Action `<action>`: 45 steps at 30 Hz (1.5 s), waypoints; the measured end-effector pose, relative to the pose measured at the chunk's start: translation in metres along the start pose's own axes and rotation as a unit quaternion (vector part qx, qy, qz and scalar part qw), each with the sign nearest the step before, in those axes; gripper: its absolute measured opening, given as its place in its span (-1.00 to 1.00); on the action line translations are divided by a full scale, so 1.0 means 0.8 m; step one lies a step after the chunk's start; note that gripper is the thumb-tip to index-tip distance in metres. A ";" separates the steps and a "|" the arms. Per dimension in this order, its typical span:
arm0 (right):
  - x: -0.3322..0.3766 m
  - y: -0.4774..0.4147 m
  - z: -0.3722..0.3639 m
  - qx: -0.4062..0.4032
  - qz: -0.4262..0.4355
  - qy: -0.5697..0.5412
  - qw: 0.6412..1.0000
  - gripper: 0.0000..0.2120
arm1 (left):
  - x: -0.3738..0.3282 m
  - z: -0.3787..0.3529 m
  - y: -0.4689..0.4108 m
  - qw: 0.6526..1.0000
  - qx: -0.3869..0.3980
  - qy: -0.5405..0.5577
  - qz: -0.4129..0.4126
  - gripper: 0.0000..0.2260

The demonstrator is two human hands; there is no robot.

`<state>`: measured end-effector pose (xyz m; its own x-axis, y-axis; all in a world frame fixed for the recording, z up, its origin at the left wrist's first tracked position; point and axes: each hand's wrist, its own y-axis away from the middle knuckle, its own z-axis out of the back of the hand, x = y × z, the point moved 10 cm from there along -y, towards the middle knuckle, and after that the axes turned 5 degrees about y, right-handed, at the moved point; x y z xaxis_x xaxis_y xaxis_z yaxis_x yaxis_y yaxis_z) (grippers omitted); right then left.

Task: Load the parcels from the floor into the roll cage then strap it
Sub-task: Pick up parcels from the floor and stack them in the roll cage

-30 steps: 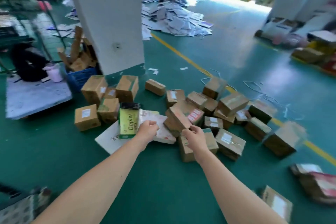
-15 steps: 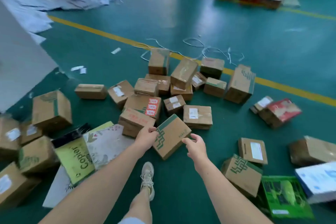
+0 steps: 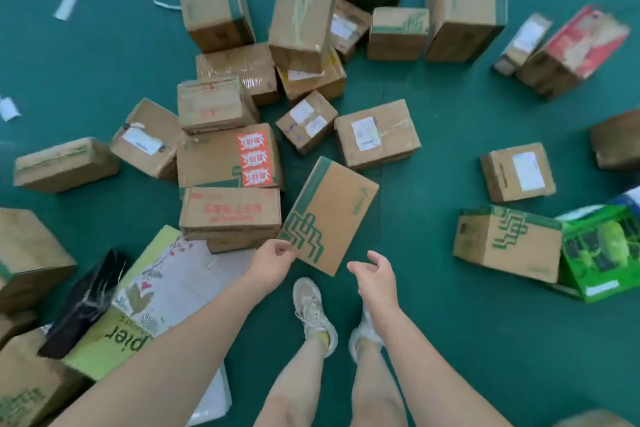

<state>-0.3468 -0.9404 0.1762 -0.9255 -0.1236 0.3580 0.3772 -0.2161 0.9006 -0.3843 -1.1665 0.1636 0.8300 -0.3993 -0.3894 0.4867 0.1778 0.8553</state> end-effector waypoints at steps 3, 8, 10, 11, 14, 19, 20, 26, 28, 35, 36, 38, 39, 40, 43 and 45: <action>-0.038 -0.080 -0.048 0.004 -0.022 -0.001 1.000 -0.43 | 0.048 -0.015 -0.086 1.000 0.005 -0.007 0.018 -0.65; -0.104 -0.177 -0.110 0.005 -0.072 -0.002 0.997 -0.36 | 0.119 -0.035 -0.194 0.998 0.008 -0.028 0.057 -0.58; -0.123 -0.208 -0.126 0.005 -0.084 -0.007 0.996 -0.31 | 0.135 -0.038 -0.222 0.997 -0.002 -0.036 0.068 -0.55; -0.132 -0.221 -0.130 0.001 -0.092 -0.012 0.996 -0.28 | 0.143 -0.040 -0.236 0.996 -0.009 -0.040 0.075 -0.52; -0.157 -0.260 -0.138 -0.010 -0.119 -0.015 0.993 -0.19 | 0.162 -0.048 -0.271 0.995 -0.020 -0.053 0.080 -0.56; -0.178 -0.303 -0.144 -0.003 -0.123 -0.006 0.992 -0.34 | 0.185 -0.061 -0.306 0.994 -0.030 -0.034 0.096 -0.63; -0.177 -0.307 -0.145 0.002 -0.118 0.002 0.993 -0.42 | 0.186 -0.064 -0.309 0.994 -0.030 -0.023 0.098 -0.65; -0.169 -0.302 -0.132 0.012 -0.147 -0.027 0.989 -0.15 | 0.176 -0.075 -0.291 0.993 -0.050 0.013 0.104 -0.50; -0.158 -0.294 -0.105 -0.022 -0.130 -0.015 0.991 -0.18 | 0.163 -0.077 -0.271 0.993 -0.069 0.011 0.093 -0.63; -0.083 -0.256 0.019 -0.120 -0.047 0.019 0.991 -0.39 | 0.060 -0.104 -0.194 0.993 -0.107 0.019 0.043 -0.66; -0.074 -0.249 0.034 -0.117 -0.054 -0.007 0.992 -0.38 | 0.043 -0.112 -0.182 0.993 -0.106 0.020 0.042 -0.65; -0.058 -0.236 0.062 -0.098 -0.072 -0.072 0.990 -0.40 | 0.009 -0.126 -0.161 0.993 -0.105 0.031 0.049 -0.66; -0.053 -0.227 0.076 -0.082 -0.084 -0.097 0.988 -0.41 | -0.007 -0.133 -0.150 0.992 -0.106 0.038 0.054 -0.67; -0.048 -0.218 0.092 -0.068 -0.096 -0.112 0.987 -0.41 | -0.024 -0.140 -0.139 0.992 -0.106 0.040 0.057 -0.67; -0.046 -0.180 0.148 -0.046 -0.130 -0.151 0.979 -0.42 | -0.081 -0.167 -0.096 0.994 -0.087 -0.003 0.063 -0.62; -0.049 -0.147 0.186 -0.047 -0.146 -0.191 0.970 -0.42 | -0.124 -0.189 -0.063 0.994 -0.067 -0.067 0.060 -0.52</action>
<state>-0.3603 -0.7658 0.0927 -0.9315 0.3198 0.1733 0.0830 -0.2768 0.9573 -0.4500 -1.0001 0.1074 0.8449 -0.4832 -0.2297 0.4253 0.3461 0.8362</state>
